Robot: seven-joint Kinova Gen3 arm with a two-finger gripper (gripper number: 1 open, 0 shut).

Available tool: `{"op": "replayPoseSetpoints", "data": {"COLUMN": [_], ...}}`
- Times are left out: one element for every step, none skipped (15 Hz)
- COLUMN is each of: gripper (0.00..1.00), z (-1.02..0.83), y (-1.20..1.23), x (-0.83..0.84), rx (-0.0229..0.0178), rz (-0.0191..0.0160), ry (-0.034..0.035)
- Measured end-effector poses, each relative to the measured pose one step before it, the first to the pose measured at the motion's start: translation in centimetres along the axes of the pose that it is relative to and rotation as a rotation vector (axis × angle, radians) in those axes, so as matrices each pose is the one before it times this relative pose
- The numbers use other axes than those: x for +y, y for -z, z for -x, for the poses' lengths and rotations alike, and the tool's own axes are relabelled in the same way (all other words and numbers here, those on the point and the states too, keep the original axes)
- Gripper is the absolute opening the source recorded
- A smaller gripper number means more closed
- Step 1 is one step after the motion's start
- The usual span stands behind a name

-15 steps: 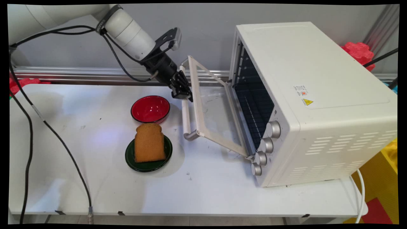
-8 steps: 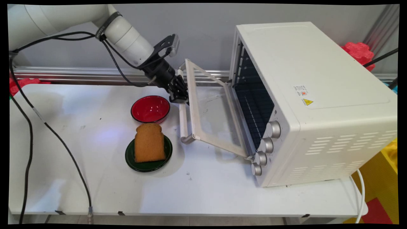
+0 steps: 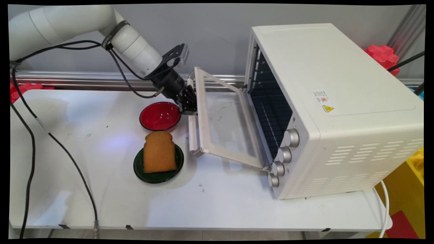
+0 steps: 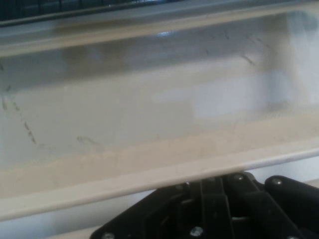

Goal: Open the oven

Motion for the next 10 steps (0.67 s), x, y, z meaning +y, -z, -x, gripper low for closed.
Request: {"op": "replayPoseSetpoints", "data": {"gripper": [0.00, 0.00, 0.00, 0.00, 0.00, 0.00, 0.00, 0.00, 0.00, 0.00], "z": [0.280, 0.322, 0.344, 0.263, 0.169, 0.261, 0.141, 0.174, 0.196, 0.196], "y": [-0.093, -0.084, -0.075, -0.071, -0.041, -0.045, -0.027, -0.044, -0.047, 0.018], "x": [-0.009, -0.003, 0.022, 0.012, 0.012, 0.032, 0.012, 0.012, 0.010, 0.042], "rx": [-0.00134, -0.00139, -0.00209, -0.00127, -0.00089, -0.00094, -0.00028, -0.00008, 0.00004, 0.00072], "rz": [0.00183, 0.00187, 0.00221, 0.00191, 0.00124, 0.00150, 0.00094, 0.00147, 0.00182, 0.00142], "ry": [-0.00064, -0.00025, 0.00010, -0.00053, 0.00010, 0.00000, -0.00045, -0.00089, -0.00112, -0.00043]}}
